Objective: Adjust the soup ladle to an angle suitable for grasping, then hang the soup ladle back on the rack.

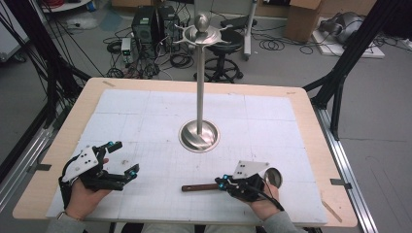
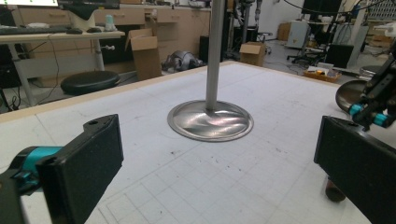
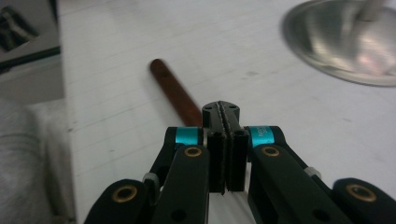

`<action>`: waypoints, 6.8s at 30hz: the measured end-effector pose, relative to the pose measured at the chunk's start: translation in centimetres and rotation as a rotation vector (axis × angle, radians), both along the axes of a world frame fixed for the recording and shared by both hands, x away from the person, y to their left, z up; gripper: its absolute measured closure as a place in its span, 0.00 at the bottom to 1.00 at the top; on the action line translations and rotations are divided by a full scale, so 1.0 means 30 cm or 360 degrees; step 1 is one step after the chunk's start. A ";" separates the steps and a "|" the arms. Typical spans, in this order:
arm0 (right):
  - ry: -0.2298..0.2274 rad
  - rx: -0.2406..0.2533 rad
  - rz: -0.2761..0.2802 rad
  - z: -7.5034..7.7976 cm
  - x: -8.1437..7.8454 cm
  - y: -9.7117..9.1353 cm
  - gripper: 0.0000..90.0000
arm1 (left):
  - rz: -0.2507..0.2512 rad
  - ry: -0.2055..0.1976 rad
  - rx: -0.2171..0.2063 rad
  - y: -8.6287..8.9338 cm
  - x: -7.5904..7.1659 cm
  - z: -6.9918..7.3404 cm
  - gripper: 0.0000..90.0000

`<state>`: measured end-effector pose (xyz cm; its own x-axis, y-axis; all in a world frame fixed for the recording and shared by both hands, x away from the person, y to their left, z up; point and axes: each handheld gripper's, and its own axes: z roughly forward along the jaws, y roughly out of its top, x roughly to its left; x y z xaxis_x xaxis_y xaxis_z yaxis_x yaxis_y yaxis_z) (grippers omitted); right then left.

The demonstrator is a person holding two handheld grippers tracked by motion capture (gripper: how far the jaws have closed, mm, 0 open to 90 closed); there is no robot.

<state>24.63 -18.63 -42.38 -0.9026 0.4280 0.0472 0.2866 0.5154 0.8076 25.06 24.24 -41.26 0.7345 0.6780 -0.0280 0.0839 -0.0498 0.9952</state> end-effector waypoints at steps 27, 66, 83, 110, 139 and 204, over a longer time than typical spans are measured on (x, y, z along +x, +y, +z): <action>-0.0033 -0.0192 0.0241 -0.072 0.039 0.153 0.99 | 0.0009 0.0005 0.0020 0.001 -0.004 -0.002 0.02; -0.0029 -0.0140 -0.0174 -0.082 0.226 0.173 0.99 | 0.0002 0.0014 0.0019 0.004 -0.005 -0.006 0.02; -0.0079 0.0077 -0.0020 0.095 0.199 0.046 0.71 | 0.0020 0.0011 -0.0002 0.015 -0.005 -0.004 0.02; -0.0035 -0.0112 0.0027 0.153 0.189 -0.139 0.11 | 0.0033 0.0032 -0.0035 0.026 0.000 -0.008 0.02; 0.0071 -0.0423 0.0113 0.092 0.231 -0.077 0.11 | 0.0041 0.0035 -0.0071 0.055 -0.031 -0.010 0.02; 0.0276 -0.0792 0.0166 0.029 0.271 -0.034 0.93 | 0.0057 0.0040 -0.0078 0.070 -0.047 -0.011 0.02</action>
<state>32.75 -19.64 -41.49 -0.9385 0.3450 0.0139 0.3209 0.8567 0.4039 23.64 26.34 -41.60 0.7084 0.7013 -0.0798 0.1095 0.0025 0.9940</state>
